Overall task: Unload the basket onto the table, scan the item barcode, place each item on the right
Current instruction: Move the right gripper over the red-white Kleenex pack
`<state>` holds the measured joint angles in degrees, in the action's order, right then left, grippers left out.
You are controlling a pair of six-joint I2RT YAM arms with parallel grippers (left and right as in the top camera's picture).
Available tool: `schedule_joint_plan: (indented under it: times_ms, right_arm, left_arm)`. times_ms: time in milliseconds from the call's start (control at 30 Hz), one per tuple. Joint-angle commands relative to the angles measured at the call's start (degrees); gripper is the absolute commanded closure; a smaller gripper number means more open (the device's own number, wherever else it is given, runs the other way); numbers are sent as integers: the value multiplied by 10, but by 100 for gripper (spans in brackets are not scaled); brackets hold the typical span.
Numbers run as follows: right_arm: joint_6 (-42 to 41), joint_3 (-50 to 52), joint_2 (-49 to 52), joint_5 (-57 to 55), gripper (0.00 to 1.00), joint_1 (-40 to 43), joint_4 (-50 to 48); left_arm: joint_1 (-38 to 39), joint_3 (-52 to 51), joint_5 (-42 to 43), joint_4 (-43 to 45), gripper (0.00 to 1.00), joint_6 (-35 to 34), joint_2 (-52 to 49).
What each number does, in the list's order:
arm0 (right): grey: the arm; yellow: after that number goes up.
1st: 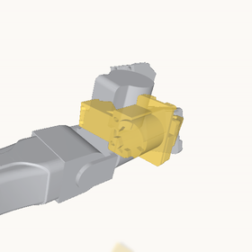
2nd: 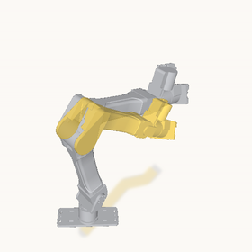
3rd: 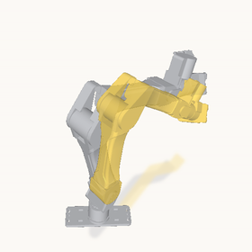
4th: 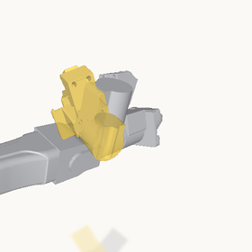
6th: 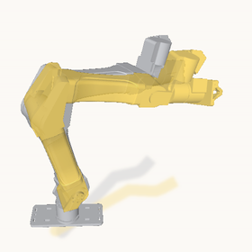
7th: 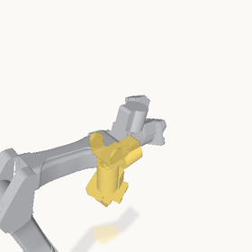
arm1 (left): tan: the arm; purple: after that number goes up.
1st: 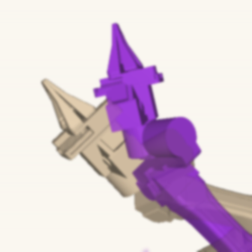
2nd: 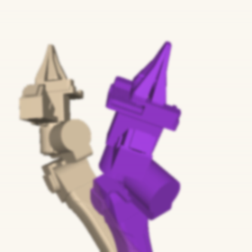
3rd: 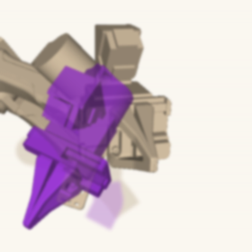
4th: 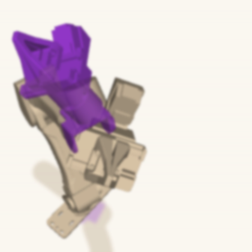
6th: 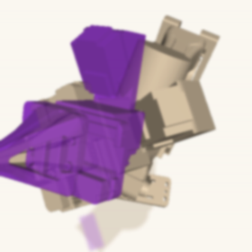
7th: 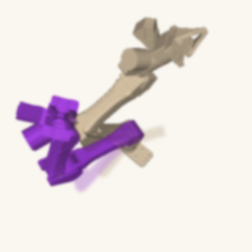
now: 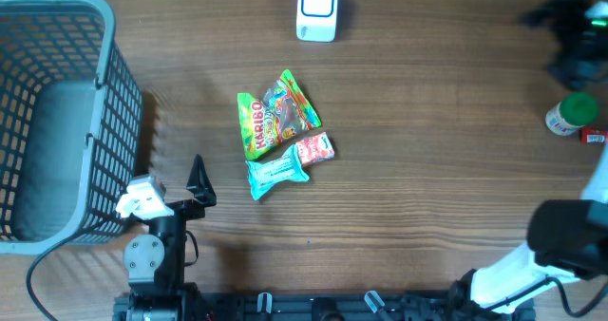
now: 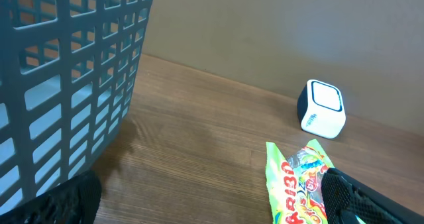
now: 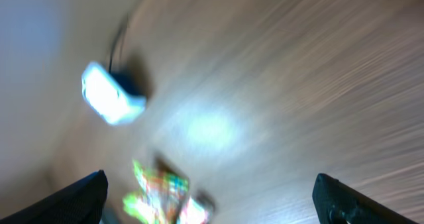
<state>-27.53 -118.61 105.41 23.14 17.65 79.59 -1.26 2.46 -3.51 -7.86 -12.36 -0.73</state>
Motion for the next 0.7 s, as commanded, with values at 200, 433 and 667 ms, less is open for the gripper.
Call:
schedule_joint_plan:
  times_ms: [200, 433, 667]
  right_arm:
    - [42, 89, 35, -56, 0, -341, -2]
    - [81, 232, 75, -203, 0, -486, -148]
    - [156, 249, 148, -163, 0, -508, -235]
  left_arm:
    - [-4, -4, 5, 2, 0, 1, 3]
    - [-4, -4, 5, 2, 0, 1, 3]
    - [-4, -4, 5, 2, 0, 1, 3]
